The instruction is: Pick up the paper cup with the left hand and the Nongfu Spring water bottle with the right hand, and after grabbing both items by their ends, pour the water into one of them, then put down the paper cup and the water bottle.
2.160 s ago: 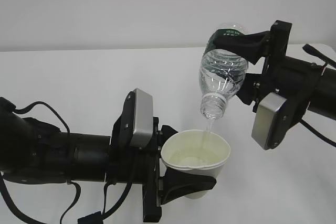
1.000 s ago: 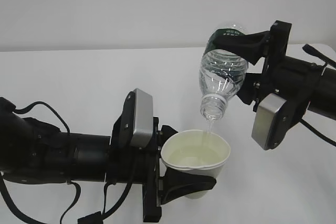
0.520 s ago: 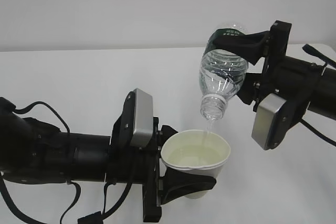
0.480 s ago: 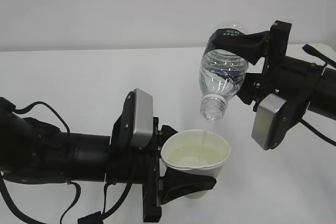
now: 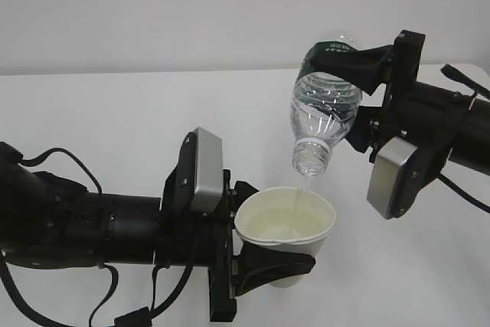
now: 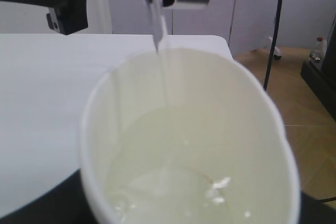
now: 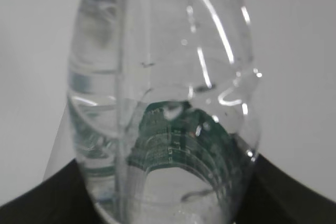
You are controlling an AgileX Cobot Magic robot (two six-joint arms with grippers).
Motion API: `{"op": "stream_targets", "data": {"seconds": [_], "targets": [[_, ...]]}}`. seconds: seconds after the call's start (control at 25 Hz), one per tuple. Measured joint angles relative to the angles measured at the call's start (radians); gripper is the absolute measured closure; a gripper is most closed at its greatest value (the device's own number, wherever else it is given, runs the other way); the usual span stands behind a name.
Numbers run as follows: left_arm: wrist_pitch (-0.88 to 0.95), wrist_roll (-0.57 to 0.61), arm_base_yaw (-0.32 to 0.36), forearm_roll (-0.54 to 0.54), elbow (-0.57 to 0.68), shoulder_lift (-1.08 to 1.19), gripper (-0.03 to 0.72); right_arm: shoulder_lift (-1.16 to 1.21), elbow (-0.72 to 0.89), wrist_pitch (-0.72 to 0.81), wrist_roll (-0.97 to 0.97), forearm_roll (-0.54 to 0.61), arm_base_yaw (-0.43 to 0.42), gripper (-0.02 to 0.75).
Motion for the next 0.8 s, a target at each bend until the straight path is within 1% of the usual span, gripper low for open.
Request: {"op": "stream_targets", "data": {"seconds": [0.8], "targets": [[0.000,0.000,0.000,-0.002,0.000,0.000,0.279,0.000,0.000,-0.004,-0.004,0.000,0.000,0.266]]}}
